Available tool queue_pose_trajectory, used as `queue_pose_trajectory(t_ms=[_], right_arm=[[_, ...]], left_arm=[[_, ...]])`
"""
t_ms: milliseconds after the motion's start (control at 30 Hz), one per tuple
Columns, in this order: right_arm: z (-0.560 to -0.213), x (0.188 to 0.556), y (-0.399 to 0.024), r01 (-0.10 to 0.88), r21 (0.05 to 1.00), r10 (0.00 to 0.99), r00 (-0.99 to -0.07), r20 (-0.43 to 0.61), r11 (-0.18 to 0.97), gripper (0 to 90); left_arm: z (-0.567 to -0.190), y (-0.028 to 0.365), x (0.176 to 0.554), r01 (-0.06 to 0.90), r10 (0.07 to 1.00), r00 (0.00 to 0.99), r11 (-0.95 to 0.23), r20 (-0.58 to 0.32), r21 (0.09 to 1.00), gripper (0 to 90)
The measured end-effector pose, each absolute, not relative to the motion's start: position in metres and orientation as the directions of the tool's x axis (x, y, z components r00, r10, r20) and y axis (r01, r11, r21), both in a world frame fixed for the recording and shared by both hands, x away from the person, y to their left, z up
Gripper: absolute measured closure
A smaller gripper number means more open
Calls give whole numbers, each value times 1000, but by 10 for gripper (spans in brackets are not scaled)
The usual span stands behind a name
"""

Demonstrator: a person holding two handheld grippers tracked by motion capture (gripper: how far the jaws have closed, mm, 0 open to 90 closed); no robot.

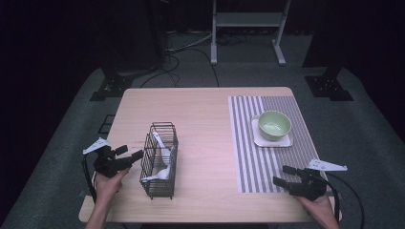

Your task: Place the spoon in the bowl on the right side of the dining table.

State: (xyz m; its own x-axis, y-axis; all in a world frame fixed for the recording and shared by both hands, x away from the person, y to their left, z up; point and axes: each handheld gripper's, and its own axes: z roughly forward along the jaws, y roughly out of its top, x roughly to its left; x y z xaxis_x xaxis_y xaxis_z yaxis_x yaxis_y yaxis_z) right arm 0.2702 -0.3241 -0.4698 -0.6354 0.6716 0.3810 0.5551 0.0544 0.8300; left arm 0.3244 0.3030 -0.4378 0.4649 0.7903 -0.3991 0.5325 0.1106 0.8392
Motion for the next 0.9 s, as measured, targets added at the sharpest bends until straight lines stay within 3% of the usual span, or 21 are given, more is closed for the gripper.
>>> queue_pose_trajectory(t_ms=[367,900], right_arm=[[-459,273,-307,547,833,634,-675,378,86,188],[-437,298,-247,519,829,543,-766,343,209,188]], left_arm=[[-438,303,323,531,789,461,122,-407,838,28],[-437,307,323,526,796,452,126,-402,841,27]])
